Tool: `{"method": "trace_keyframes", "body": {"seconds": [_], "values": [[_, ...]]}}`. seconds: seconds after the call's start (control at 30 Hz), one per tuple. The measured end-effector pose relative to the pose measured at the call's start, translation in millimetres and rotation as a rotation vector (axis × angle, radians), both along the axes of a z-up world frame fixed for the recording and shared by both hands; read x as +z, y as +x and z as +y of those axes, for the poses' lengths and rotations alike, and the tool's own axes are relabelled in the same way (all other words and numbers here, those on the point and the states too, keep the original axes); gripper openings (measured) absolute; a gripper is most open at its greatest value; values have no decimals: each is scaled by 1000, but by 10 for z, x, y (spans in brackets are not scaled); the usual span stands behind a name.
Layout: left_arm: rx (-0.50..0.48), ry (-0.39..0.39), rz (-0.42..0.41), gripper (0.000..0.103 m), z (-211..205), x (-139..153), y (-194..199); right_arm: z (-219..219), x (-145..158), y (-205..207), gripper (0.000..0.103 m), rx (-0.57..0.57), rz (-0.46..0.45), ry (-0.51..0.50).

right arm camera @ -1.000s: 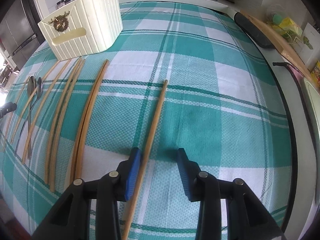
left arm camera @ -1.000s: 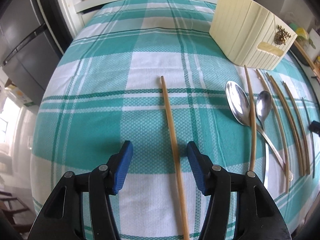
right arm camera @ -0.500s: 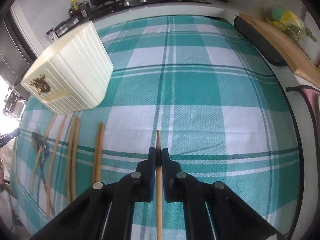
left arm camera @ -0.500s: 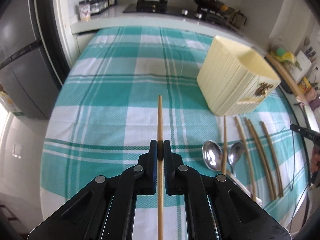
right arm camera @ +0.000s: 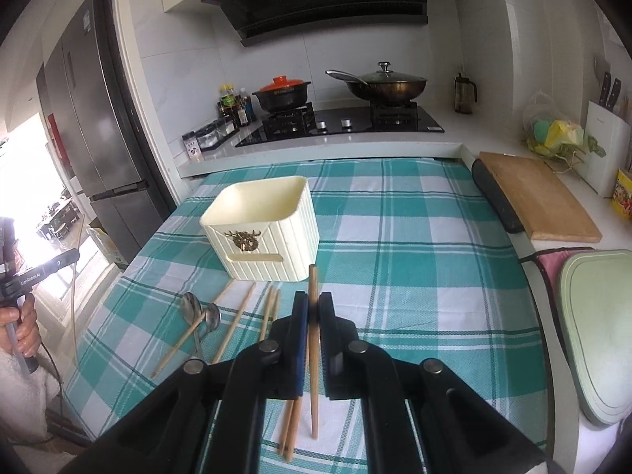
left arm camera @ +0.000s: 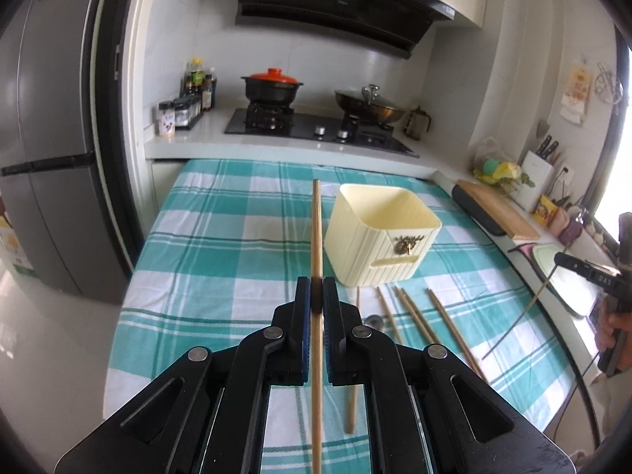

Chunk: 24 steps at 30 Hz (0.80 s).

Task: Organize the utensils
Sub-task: 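Carry both chopsticks upright over the cream holder and lower them inside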

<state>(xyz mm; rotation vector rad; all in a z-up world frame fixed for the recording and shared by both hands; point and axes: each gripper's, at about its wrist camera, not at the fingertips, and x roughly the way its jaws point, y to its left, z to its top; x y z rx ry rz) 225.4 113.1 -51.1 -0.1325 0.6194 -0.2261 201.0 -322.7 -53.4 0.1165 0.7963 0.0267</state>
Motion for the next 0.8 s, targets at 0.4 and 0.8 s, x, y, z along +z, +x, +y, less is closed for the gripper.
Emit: {"method": "trace_keyframes", "body": {"seconds": [0.4,0.8], "values": [[4,-51,-51,3,-43,237,83,23,329,74,6,-5,-97,-23],[-39,-55,-192,3,-619,1125,1143,289,1159,1060,6,48,-330,-70]]}}
